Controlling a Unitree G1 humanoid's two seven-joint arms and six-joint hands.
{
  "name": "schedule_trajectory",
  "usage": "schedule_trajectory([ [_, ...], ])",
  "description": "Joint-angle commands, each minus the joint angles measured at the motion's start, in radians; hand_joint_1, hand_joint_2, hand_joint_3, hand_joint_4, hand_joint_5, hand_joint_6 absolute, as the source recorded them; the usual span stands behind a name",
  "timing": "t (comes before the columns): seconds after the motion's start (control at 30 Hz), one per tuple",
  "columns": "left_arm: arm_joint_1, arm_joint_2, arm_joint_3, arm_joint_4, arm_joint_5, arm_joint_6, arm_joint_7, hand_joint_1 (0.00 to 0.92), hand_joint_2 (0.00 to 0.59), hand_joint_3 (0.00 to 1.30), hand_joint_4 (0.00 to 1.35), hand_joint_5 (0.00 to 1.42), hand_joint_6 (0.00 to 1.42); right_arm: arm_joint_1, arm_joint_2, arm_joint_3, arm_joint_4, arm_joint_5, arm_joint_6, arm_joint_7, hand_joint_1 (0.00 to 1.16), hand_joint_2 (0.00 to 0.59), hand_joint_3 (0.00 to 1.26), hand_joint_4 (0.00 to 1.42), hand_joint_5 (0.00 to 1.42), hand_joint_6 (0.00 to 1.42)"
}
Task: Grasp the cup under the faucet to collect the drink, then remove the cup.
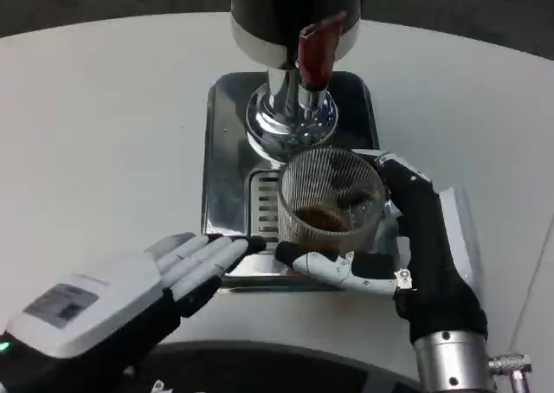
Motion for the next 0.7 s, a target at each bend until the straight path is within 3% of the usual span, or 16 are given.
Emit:
schedule_trajectory([
  [0.03,0.040,0.010,0.014,-0.002,0.021,-0.045,0.005,0.000,0.100,0.00,0.00,0.00,0.00,0.036,-0.006,-0.002,-0.103,0.009,-0.003,0.037,1.13,0.079,0.71,0.94,1.00,1.33],
  [0.23,0.115,-0.011,0.050,-0.055,0.074,-0.075,0.016,0.000,0.050,0.00,0.00,0.00,0.00,0.094,-0.024,-0.009,-0.233,0.016,0.016,0.115,1.13,0.079,0.71,0.94,1.00,1.33],
  [0.7,0.192,-0.063,0.058,-0.150,0.155,-0.037,0.019,0.000,0.040,0.00,0.00,0.00,0.00,0.201,-0.056,-0.008,-0.484,0.007,0.089,0.270,1.12,0.078,0.71,0.94,1.00,1.33],
])
